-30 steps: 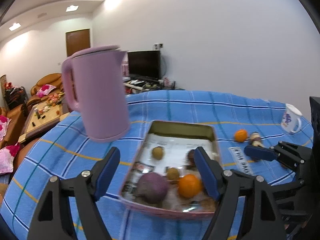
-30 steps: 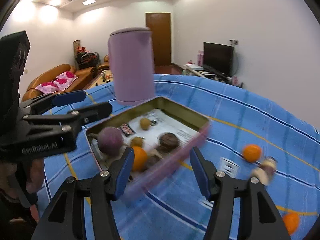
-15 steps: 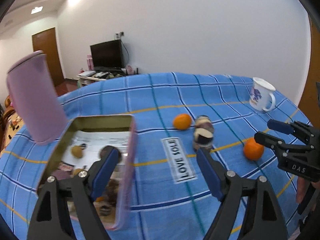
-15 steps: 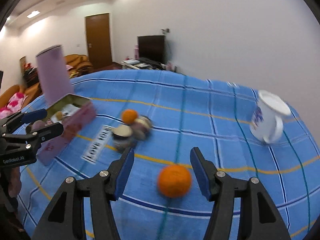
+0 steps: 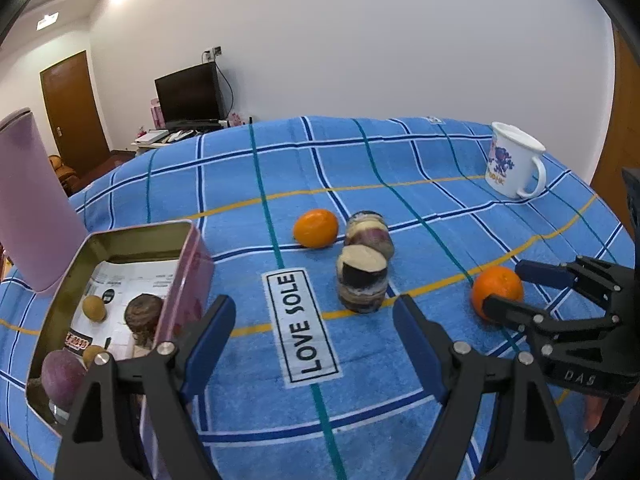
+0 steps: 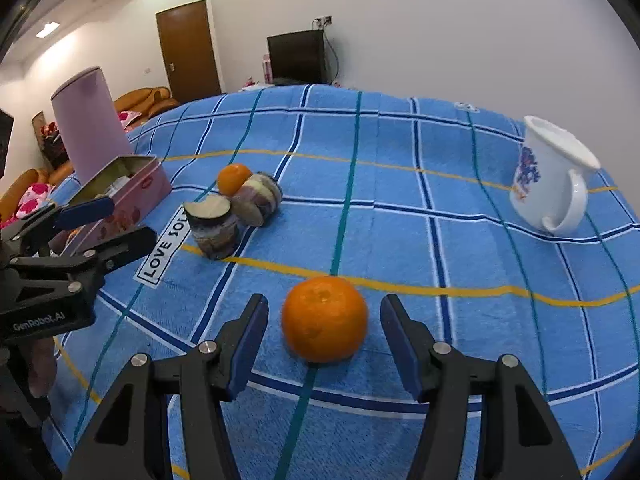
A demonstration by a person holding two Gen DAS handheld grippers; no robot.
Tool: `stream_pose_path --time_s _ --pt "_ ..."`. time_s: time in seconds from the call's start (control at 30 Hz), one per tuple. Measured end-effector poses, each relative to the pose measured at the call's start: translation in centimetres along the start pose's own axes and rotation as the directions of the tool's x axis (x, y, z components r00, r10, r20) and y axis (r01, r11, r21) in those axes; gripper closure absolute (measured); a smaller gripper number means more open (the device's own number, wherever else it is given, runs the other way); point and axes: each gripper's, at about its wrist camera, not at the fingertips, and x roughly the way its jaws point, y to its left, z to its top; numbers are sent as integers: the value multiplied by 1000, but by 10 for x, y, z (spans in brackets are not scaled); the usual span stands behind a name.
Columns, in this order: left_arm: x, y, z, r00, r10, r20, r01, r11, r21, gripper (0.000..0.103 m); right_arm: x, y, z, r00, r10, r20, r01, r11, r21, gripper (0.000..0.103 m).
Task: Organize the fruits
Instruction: 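Grasp an orange with the right tool while the left tool grasps a cut purple-white root piece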
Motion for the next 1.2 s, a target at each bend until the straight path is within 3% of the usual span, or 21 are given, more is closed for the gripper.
stream_pose_path --time_s 0.1,0.17,0.5,0.57,0.67,0.7,0.73,1.2 --pt "5 -1 0 1000 -6 -9 6 1000 -3 19 8 2 0 1000 2 -25 -2 1000 -6 43" --pt "8 -1 0 1000 -12 -15 12 1000 -4 20 15 2 -1 998 -8 -56 7 1000 -11 51" --pt "32 -16 9 997 -69 -47 69 998 -6 20 9 -10 2 999 -44 8 44 998 42 54" --pt "41 -18 11 995 -79 -59 78 997 -11 24 9 -13 2 999 -37 15 36 998 57 54" --pt "52 -20 15 993 -89 -75 88 996 -10 38 6 -14 5 999 -33 37 31 998 63 54" --pt "54 -21 16 991 -101 -83 101 995 -8 54 5 -13 6 999 -30 43 27 998 64 54" --pt "57 -22 15 989 -113 -98 113 994 -3 62 4 -13 7 998 -29 48 26 998 64 54" --pt "26 -17 -2 994 -110 -21 110 994 12 63 2 7 7 995 13 101 -20 997 68 54"
